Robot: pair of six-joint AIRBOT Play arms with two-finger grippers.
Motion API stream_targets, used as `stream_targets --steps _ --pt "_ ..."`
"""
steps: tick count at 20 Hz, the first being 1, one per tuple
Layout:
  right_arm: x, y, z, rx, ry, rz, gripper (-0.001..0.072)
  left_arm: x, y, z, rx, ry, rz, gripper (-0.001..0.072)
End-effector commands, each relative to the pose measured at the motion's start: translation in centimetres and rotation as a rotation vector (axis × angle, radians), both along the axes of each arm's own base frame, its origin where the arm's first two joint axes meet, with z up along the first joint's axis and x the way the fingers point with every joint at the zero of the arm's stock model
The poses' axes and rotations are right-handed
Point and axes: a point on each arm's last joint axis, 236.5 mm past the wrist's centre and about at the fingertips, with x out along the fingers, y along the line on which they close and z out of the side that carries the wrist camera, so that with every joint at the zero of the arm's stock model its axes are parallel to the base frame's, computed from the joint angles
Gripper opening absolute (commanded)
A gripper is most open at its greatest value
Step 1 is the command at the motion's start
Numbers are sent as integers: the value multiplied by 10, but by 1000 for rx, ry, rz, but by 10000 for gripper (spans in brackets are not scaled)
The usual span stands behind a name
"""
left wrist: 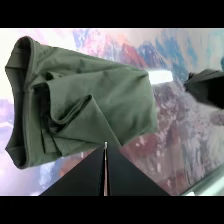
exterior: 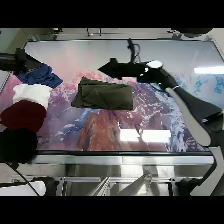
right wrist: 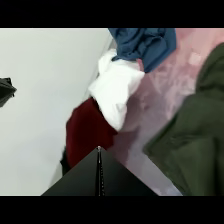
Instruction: Fold the shirts.
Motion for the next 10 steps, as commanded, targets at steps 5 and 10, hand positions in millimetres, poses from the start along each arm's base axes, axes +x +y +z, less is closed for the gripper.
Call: stream_targets --steps 5,10 --pt "-25 -205 -95 -731 316 -116 55 -22 -18 -2 -20 55 -99 6" --pt "-32 -178 -159 -685 476 -77 651 -26 -53 -2 -15 52 -174 6"
